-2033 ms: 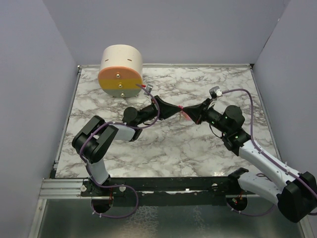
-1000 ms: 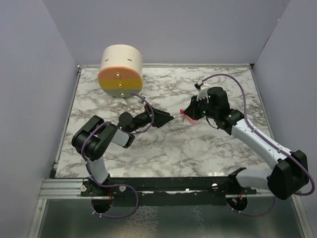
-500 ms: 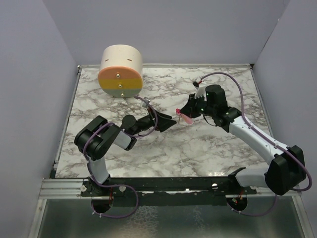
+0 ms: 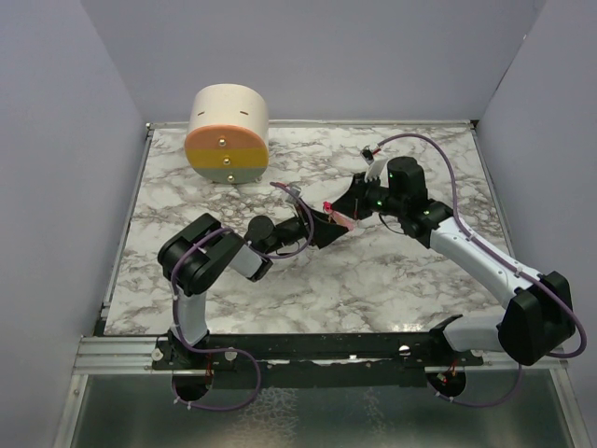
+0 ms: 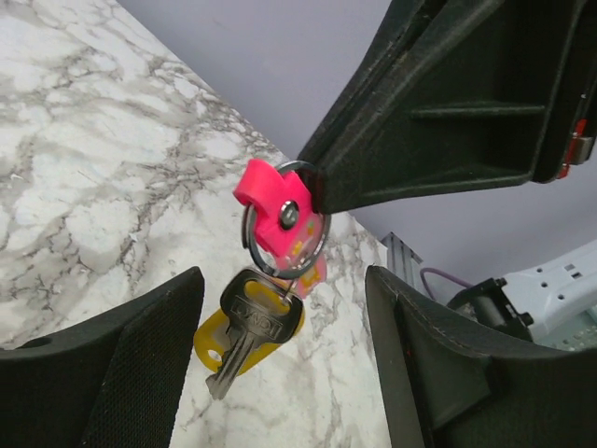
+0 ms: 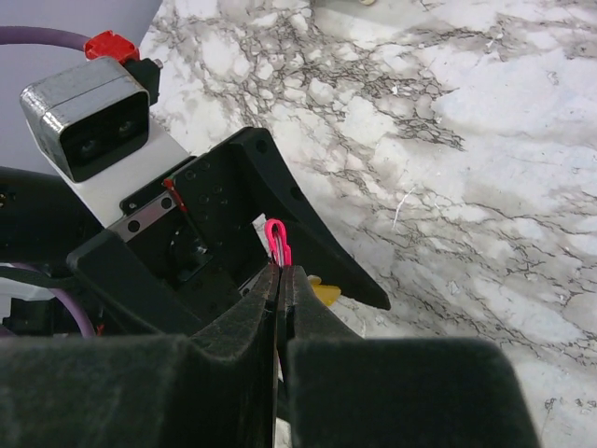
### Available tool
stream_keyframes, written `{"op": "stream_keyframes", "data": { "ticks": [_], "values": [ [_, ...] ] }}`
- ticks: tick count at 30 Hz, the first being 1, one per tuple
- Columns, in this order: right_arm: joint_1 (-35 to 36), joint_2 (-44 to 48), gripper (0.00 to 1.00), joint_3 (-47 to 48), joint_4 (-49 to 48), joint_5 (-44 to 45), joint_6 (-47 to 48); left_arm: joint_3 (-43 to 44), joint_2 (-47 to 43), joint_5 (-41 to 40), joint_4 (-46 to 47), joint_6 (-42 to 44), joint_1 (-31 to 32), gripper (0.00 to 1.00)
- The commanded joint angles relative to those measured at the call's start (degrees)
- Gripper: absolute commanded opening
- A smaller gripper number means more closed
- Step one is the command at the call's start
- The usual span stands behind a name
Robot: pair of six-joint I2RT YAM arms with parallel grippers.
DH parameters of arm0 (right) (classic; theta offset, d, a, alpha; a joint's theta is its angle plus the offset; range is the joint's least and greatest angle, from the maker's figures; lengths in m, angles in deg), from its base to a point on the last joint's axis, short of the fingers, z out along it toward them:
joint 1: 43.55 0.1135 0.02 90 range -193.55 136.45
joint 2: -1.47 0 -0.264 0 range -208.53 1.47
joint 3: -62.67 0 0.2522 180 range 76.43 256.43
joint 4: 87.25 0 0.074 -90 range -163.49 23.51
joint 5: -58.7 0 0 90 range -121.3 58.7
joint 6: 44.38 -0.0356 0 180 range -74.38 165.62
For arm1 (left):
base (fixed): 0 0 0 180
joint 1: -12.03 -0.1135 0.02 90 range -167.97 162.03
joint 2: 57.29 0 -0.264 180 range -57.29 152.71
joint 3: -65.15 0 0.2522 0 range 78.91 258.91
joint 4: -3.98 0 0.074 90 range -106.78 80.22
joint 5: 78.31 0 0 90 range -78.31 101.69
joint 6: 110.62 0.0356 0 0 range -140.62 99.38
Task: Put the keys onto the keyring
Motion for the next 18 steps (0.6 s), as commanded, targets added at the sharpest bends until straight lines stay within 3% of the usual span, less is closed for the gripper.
{"op": "stream_keyframes", "data": {
  "ticks": [1,10,18],
  "values": [
    [-0.1,0.9,0.01,1.4,-2.4,-1.9,-1.1,2.1,1.8,-4.2,12.7,2.8,0.8,0.67],
    [-0.1,1.7,0.01,1.2,-1.7,-0.6,-1.3,2.5,2.4,-6.1,12.7,3.3,1.0,0.24],
    [-0.1,2.6,0.01,1.6,1.2,3.0,-0.3,1.0,2.7,-8.5,12.4,4.1,1.0,0.05]
  ]
}}
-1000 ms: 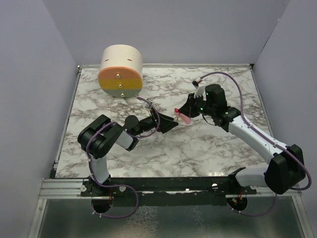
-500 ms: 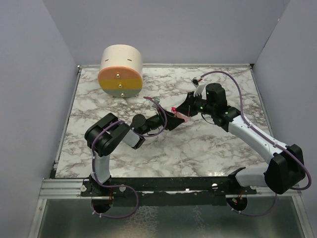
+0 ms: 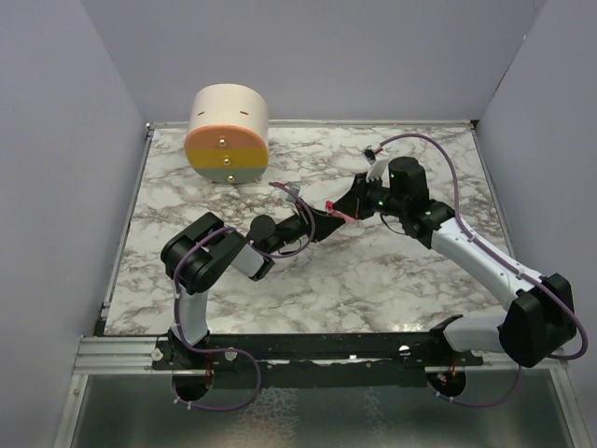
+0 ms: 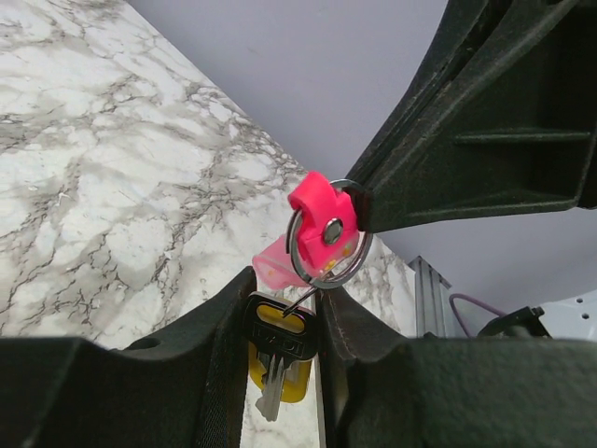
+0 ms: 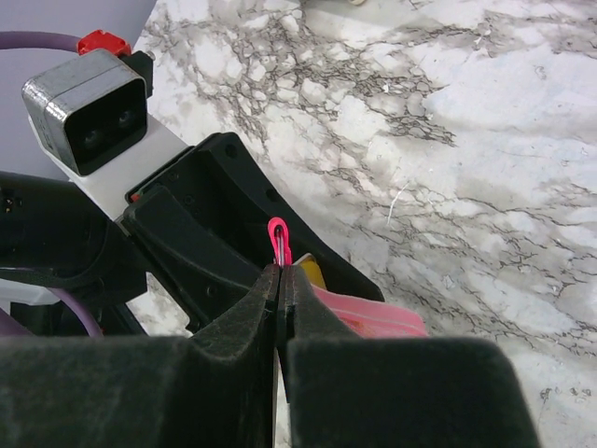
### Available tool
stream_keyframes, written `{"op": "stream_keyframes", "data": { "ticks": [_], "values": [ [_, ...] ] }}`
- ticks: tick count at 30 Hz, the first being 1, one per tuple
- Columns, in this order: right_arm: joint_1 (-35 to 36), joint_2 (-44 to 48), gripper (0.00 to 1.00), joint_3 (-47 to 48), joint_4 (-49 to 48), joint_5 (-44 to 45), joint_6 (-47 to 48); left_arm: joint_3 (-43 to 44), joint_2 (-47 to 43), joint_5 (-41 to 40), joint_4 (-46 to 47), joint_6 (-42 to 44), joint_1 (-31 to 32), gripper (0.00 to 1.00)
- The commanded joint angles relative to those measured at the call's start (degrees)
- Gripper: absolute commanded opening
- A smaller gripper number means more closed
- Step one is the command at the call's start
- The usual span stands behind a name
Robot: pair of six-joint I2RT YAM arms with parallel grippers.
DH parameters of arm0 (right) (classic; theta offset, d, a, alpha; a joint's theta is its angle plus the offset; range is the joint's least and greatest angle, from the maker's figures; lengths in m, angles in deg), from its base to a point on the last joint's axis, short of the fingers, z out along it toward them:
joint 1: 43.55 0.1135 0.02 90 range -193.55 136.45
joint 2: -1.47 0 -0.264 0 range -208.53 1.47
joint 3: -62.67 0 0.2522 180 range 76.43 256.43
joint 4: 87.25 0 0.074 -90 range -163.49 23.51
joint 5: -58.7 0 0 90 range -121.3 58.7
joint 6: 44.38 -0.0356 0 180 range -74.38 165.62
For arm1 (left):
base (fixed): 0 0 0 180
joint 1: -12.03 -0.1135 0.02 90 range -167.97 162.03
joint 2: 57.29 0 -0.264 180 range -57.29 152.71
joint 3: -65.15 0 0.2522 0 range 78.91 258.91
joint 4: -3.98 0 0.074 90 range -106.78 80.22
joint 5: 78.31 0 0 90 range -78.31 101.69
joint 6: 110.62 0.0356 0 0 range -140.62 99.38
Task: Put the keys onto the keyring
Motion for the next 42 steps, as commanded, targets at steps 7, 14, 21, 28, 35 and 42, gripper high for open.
{"op": "stream_keyframes", "data": {
  "ticks": [7,14,21,28,35,42],
  "values": [
    [-0.1,2.7,0.01,1.7,2.9,4.9,1.5,-1.7,0.0,-6.5,8.7,3.1,-0.1,0.00],
    [-0.1,3.3,0.01,1.9,4.5,6.1,2.4,-2.1,-2.2,-10.1,3.4,7.5,-0.3,0.00],
    [-0.1,3.5,0.01,2.7,6.6,7.1,3.9,-2.5,-3.7,-13.0,-0.8,10.9,-0.4,0.00],
    [-0.1,3.4,0.01,5.2,10.6,7.9,6.2,-3.5,-4.3,-14.6,-2.7,13.1,-0.6,0.20],
    [-0.1,2.6,0.01,7.7,14.3,8.0,8.9,-3.3,-4.3,-13.6,-4.0,14.1,-0.7,0.28],
    [-0.1,2.6,0.01,6.0,13.0,8.2,8.4,-3.9,-5.1,-13.4,-3.6,14.6,-0.7,0.04]
  ]
}}
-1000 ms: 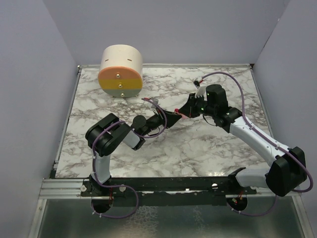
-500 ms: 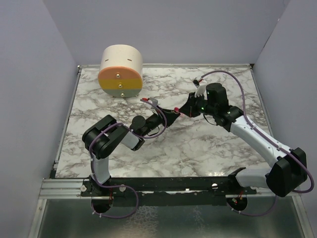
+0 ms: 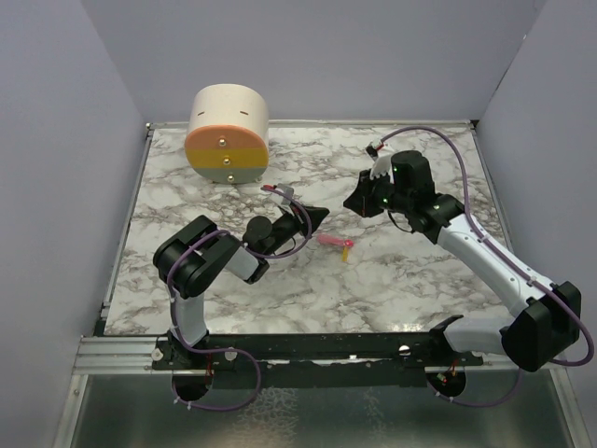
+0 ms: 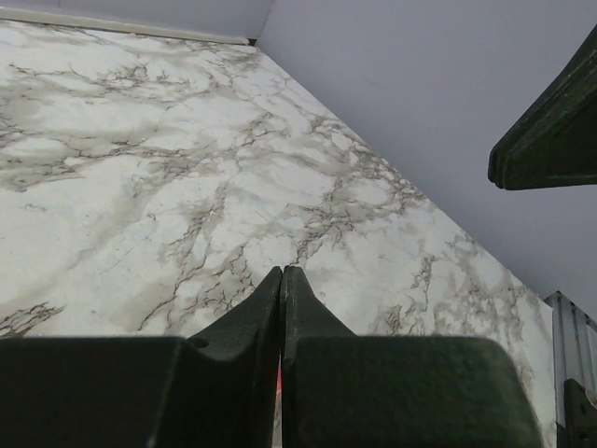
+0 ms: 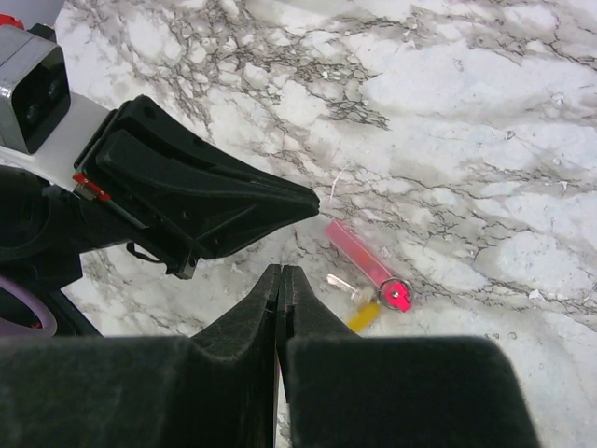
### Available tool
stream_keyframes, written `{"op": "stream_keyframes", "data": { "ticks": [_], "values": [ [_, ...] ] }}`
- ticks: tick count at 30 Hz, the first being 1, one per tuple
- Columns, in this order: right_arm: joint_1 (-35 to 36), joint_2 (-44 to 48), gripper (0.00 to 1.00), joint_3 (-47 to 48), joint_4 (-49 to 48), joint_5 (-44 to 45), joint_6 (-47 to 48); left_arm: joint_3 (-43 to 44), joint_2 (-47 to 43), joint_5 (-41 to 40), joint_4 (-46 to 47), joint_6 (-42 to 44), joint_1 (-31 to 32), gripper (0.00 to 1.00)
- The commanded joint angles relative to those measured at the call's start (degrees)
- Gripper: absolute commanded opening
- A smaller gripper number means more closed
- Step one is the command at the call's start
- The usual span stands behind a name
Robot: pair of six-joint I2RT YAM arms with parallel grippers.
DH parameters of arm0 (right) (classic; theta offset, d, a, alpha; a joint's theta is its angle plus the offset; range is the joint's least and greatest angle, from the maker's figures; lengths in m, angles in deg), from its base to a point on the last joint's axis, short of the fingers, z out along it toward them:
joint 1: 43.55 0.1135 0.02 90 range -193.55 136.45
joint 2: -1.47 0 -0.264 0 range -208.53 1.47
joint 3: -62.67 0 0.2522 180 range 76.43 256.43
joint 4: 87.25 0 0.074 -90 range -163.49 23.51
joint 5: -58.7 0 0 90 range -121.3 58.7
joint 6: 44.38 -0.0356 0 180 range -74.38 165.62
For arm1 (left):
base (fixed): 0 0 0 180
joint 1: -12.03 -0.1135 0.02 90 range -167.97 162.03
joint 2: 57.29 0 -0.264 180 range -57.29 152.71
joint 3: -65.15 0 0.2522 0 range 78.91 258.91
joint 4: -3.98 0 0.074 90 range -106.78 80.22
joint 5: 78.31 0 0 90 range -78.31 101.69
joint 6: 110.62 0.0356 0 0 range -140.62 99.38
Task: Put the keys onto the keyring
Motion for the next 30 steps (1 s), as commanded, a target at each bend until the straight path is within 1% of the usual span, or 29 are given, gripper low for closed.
{"op": "stream_keyframes", "data": {
  "ticks": [1,4,5,8,10,11,12,13,14,15,17,21,23,24,27,30],
  "values": [
    [-0.1,0.8,0.01,-0.4,-0.2,1.5,0.7,-0.8,-2.3,-0.8,0.7,1.2,0.1,0.01],
    [-0.1,0.5,0.01,-1.1,-0.5,1.7,0.5,-0.9,-3.4,-0.7,-0.4,1.6,0.1,0.00],
    [-0.1,0.7,0.01,-1.4,-0.9,2.0,0.4,-0.9,-3.9,-0.7,-1.2,1.8,0.1,0.02],
    [-0.1,1.1,0.03,-2.5,-1.4,3.7,0.4,-1.5,-5.6,-0.9,-2.9,2.3,0.0,0.12],
    [-0.1,1.3,0.10,-3.6,-1.6,4.8,0.6,-2.3,-7.1,-1.4,-4.0,2.5,0.0,0.21],
    [-0.1,1.2,0.16,-4.2,-1.5,5.3,0.7,-2.7,-7.9,-1.6,-4.7,2.8,-0.1,0.27],
    [-0.1,1.0,0.20,-4.9,-1.5,5.8,0.7,-3.1,-8.9,-1.9,-5.6,3.0,-0.1,0.35],
    [-0.1,1.0,0.24,-5.6,-1.7,6.1,0.8,-3.5,-9.4,-2.3,-6.7,3.0,-0.1,0.40],
    [-0.1,0.8,0.28,-6.6,-2.0,6.3,0.8,-3.8,-11.2,-2.6,-7.8,3.1,-0.2,0.44],
    [-0.1,0.7,0.30,-7.5,-2.4,6.4,0.8,-4.2,-12.4,-2.8,-8.9,3.3,-0.2,0.51],
    [-0.1,0.1,0.32,-9.2,-3.3,6.5,0.9,-4.5,-14.5,-3.4,-11.8,3.6,-0.2,0.61],
    [-0.1,-2.1,0.36,-12.1,-6.5,4.6,2.1,-4.6,-18.6,-4.4,-19.1,4.3,-0.1,0.85],
    [0.0,-4.1,0.36,-12.6,-8.2,3.3,3.2,-4.9,-20.7,-5.2,-21.8,4.4,-0.2,0.87],
    [0.0,-5.1,0.37,-12.6,-9.0,2.8,3.8,-5.0,-21.7,-5.9,-23.5,4.5,-0.2,0.98],
    [1.1,-8.2,0.39,-12.2,-11.4,2.2,5.6,-5.3,-25.5,-8.3,-28.1,4.6,-0.5,0.99],
    [2.2,-11.8,0.43,-11.2,-13.4,2.4,7.2,-6.2,-28.7,-9.6,-30.7,4.2,-1.3,0.99]
  ]
}}
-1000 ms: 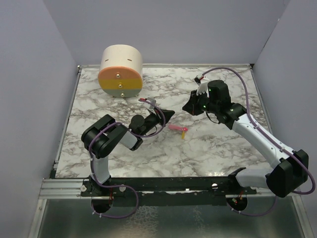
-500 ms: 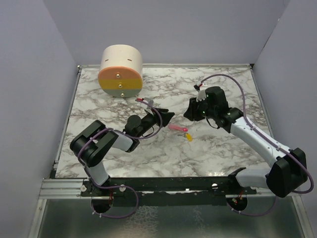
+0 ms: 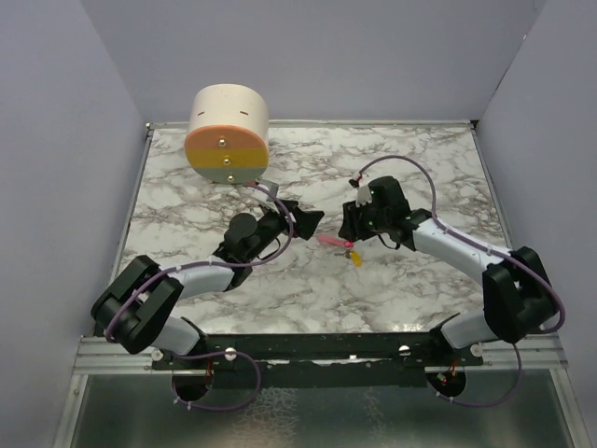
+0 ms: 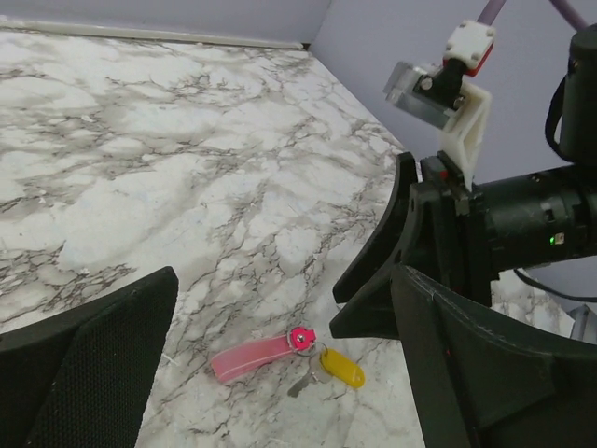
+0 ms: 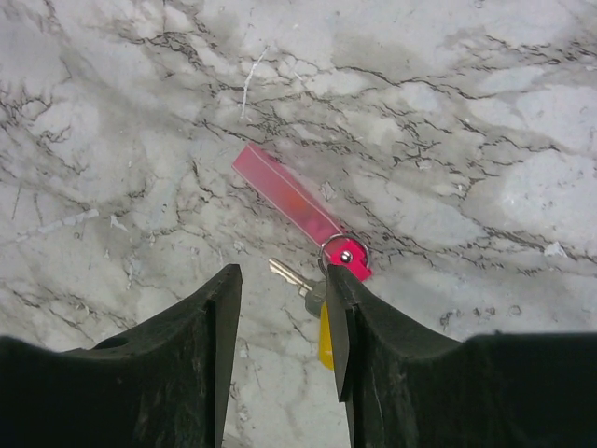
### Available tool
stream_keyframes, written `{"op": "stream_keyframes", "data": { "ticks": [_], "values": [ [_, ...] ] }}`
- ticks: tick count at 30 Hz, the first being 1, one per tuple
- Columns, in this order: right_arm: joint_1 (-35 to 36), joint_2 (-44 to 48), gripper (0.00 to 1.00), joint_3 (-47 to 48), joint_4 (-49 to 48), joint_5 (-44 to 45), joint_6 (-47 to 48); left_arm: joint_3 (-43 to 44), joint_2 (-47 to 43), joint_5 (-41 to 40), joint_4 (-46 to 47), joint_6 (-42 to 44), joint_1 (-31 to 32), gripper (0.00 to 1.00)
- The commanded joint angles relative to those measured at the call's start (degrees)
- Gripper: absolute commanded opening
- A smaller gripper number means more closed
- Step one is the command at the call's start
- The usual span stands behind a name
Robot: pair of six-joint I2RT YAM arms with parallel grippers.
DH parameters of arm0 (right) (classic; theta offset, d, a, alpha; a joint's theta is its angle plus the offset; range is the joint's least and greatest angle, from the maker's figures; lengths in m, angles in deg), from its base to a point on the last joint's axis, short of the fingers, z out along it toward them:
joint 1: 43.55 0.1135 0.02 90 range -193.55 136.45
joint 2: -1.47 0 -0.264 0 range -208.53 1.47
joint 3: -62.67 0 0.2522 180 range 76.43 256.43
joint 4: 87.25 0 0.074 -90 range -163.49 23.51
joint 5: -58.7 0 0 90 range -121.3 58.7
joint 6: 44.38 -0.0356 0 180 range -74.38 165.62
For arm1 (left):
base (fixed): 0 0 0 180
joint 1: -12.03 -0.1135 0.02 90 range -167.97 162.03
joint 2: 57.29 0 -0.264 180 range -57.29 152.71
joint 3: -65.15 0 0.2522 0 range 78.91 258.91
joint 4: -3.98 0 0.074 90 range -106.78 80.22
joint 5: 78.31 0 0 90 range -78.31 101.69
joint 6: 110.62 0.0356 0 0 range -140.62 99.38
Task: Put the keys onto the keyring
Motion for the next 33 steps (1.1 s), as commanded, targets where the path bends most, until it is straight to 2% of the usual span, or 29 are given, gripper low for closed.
{"op": "stream_keyframes", "data": {
  "ticks": [1,12,23,33],
  "values": [
    [1.9,-4.7,0.43,1.7,-6.4,-0.9,3.8,-1.5,-5.7,-4.1,-6.7,0.3,-1.3,0.99],
    [7.8,-13.1,0.57,6.9,-8.5,4.5,11.0,-3.6,-15.6,-5.2,-13.0,1.4,-3.7,0.99],
    [9.2,-19.1,0.58,11.3,-5.4,7.8,16.6,-5.0,-19.8,-5.1,-15.0,1.7,-5.7,0.99],
    [10.1,-20.3,0.58,11.1,-4.4,7.1,17.0,-5.3,-20.2,-4.6,-15.3,1.4,-6.6,0.99]
  ]
}}
